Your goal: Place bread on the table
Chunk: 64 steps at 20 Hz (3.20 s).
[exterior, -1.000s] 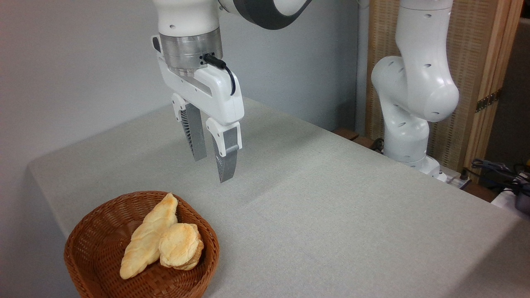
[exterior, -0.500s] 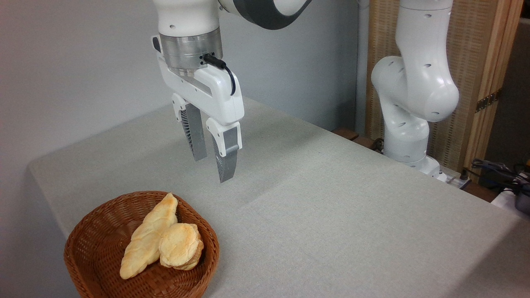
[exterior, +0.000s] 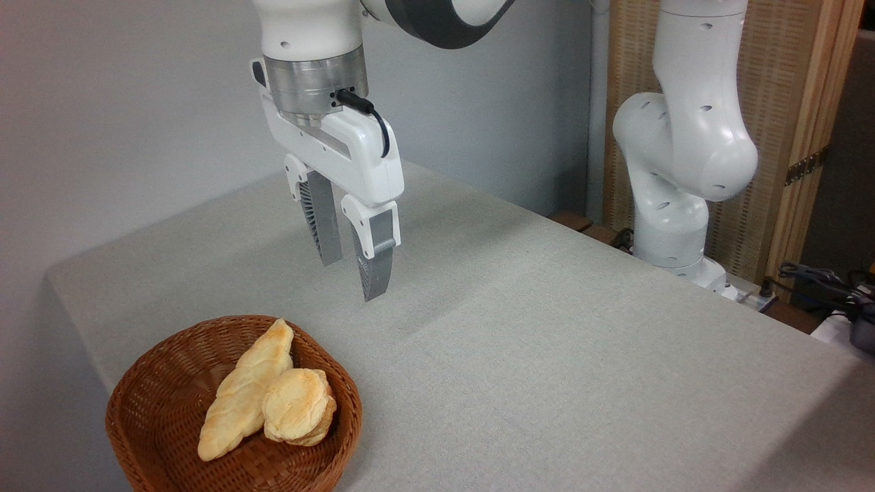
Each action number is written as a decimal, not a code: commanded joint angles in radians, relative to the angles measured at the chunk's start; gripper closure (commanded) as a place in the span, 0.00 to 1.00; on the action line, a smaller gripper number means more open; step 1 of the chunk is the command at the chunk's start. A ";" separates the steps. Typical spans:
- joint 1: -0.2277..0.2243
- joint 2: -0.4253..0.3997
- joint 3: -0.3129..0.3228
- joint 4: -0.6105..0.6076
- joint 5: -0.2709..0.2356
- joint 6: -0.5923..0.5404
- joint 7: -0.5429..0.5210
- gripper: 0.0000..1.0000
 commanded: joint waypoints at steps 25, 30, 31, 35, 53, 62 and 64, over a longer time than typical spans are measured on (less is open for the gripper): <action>0.006 0.153 0.001 0.012 -0.051 0.244 -0.006 0.00; 0.010 0.229 0.030 0.011 -0.045 0.316 -0.002 0.00; 0.012 0.239 0.032 0.011 -0.031 0.323 0.001 0.00; 0.010 0.282 0.032 0.011 0.000 0.335 0.000 0.00; 0.009 0.293 0.027 0.014 -0.010 0.341 0.032 0.52; 0.006 0.163 0.018 0.000 -0.011 0.323 0.018 0.48; 0.001 0.109 0.016 -0.032 -0.013 0.271 0.020 0.48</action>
